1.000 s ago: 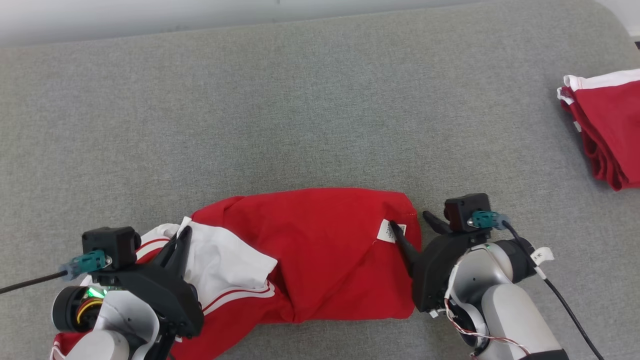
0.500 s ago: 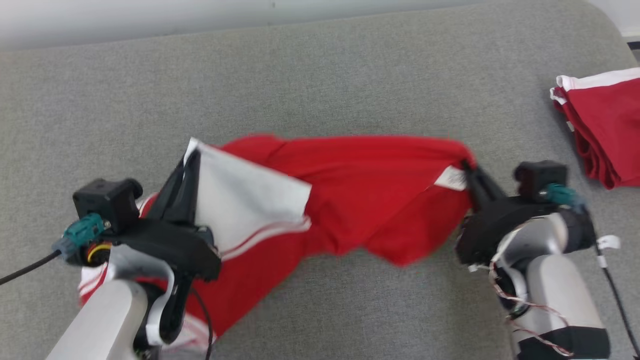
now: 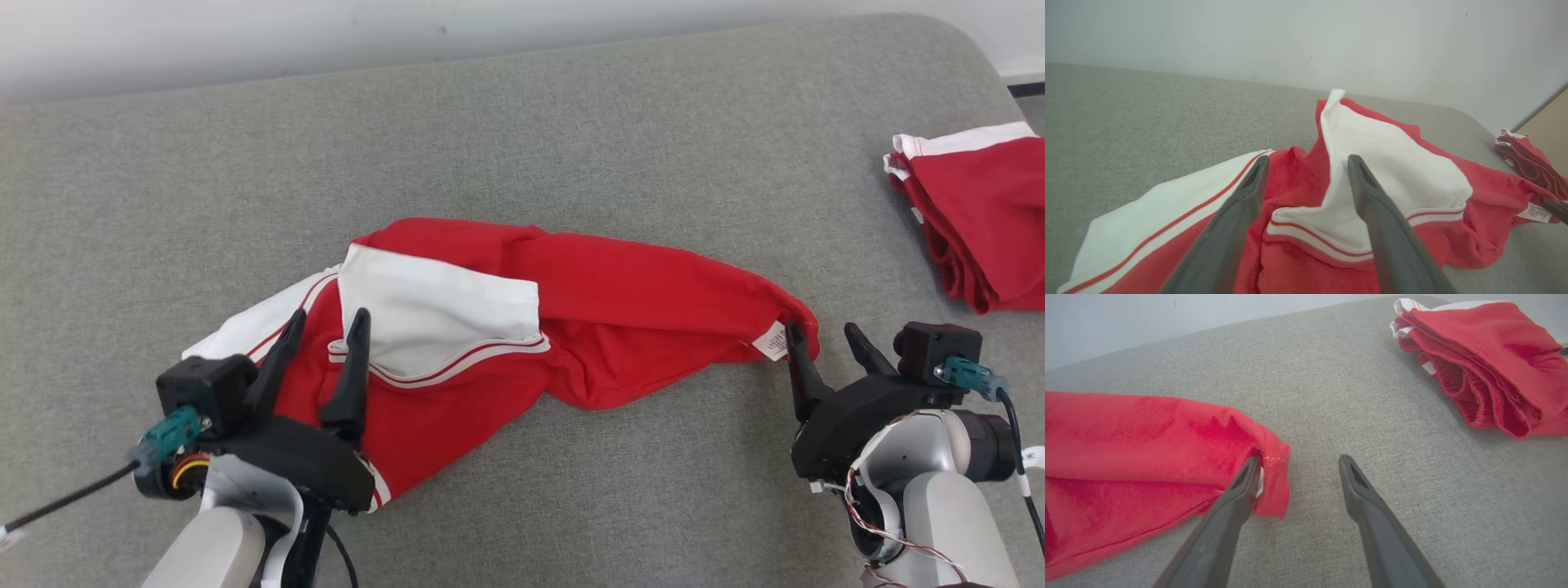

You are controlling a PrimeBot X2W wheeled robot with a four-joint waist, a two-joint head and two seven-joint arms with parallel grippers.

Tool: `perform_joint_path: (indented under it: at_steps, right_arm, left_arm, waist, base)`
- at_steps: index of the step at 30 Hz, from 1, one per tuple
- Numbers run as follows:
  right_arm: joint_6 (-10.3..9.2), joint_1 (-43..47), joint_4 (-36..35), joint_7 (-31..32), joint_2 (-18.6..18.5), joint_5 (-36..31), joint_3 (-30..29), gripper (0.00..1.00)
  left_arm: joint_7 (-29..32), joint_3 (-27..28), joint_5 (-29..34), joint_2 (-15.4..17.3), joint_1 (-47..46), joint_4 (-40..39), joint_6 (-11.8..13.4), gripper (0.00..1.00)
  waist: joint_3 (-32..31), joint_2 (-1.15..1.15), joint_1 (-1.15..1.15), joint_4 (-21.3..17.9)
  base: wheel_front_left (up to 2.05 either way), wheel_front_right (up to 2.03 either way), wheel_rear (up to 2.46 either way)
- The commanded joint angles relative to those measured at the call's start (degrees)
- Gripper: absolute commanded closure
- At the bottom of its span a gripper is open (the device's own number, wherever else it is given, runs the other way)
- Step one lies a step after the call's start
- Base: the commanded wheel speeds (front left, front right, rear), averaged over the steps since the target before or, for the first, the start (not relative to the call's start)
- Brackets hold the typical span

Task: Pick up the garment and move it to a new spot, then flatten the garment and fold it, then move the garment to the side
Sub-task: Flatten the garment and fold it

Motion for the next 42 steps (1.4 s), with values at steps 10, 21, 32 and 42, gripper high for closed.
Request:
perform_joint_path:
  at_steps: [10, 21, 32, 42]
  right_arm:
    - [-0.13, 2.9, -1.4, -4.7, 0.1, 1.1, -2.0, 0.00]
    - [-0.13, 11.9, -3.8, -16.8, 0.1, 4.0, -0.9, 0.00]
    - [-0.13, 19.9, -3.5, -28.9, 0.1, 2.6, 2.9, 0.00]
    - [-0.13, 21.4, -3.9, -31.5, 0.1, -0.9, 7.7, 0.00]
  left_arm:
    - [-10.6, 4.3, -0.5, 0.4, 6.5, -0.4, -0.2, 0.00]
    - [-14.3, 11.8, 9.4, -3.9, 16.8, -4.0, 1.7, 0.00]
    - [-14.3, 21.8, 25.0, -11.5, 27.1, -6.6, -1.0, 0.00]
    - [-14.3, 24.2, 29.3, -12.6, 28.9, 0.9, -7.6, 0.00]
  waist:
    - [-4.1, 0.00, 0.00, 1.7]
    - [-10.1, 0.00, 0.00, 2.7]
    - [-14.4, 0.00, 0.00, 2.9]
    - [-15.9, 0.00, 0.00, 2.2]
  base:
    - [0.00, 0.00, 0.00]
    - [0.00, 0.00, 0.00]
    - [0.00, 0.00, 0.00]
    - [0.00, 0.00, 0.00]
